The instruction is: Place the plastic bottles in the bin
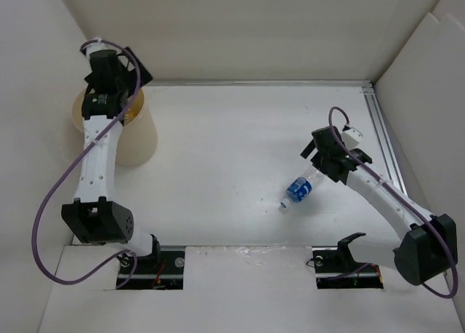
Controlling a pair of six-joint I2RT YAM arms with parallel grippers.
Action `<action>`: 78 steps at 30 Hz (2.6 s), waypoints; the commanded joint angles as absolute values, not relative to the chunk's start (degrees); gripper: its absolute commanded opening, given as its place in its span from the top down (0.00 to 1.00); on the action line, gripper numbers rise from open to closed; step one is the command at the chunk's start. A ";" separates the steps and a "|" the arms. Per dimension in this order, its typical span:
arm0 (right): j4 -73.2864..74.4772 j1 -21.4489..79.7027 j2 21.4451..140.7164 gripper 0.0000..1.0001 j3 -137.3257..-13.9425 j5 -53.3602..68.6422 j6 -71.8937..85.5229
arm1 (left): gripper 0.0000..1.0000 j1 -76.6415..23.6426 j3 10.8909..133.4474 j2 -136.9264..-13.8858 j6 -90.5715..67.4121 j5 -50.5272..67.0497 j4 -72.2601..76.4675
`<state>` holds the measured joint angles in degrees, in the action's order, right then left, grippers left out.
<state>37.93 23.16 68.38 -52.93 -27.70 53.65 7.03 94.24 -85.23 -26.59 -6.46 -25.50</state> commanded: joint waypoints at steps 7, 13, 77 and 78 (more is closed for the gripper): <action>33.14 17.85 75.74 0.00 -47.65 -24.44 59.15 | 0.00 -19.76 99.23 -88.93 -18.11 4.90 -26.11; 26.81 15.29 82.00 0.29 -45.62 -19.86 57.74 | 0.00 -28.65 95.90 -92.02 -18.11 10.18 -24.26; -5.89 16.61 66.44 0.00 -58.80 11.07 32.96 | 1.00 13.10 94.31 -83.23 -31.73 -1.20 -15.81; -5.89 16.61 66.45 0.00 -58.80 11.60 32.96 | 0.97 13.10 93.61 -83.23 -30.95 -7.32 -16.43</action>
<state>-4.23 17.12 66.54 -58.63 9.43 34.63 13.63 94.45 -85.10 -32.86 7.88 -13.04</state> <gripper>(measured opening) 0.998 0.469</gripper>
